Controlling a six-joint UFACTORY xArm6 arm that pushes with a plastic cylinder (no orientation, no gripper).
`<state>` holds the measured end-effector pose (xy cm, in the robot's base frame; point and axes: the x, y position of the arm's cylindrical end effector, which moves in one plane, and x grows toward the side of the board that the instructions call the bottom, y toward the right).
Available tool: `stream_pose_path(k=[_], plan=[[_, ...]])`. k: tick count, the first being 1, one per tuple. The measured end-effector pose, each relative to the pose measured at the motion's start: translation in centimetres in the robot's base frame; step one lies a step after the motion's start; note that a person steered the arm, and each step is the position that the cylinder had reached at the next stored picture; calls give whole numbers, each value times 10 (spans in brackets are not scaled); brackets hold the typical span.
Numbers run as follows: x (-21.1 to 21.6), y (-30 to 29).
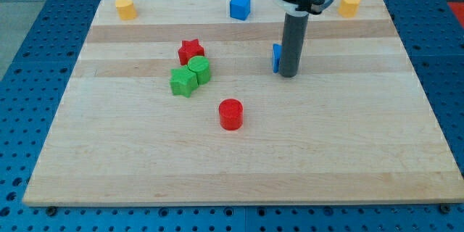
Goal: Keep the blue triangle at the center left of the board
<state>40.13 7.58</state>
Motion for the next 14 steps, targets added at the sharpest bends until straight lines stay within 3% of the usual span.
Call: stream_pose_path(k=[8,14], plan=[[-88,-3],[-90,-151]])
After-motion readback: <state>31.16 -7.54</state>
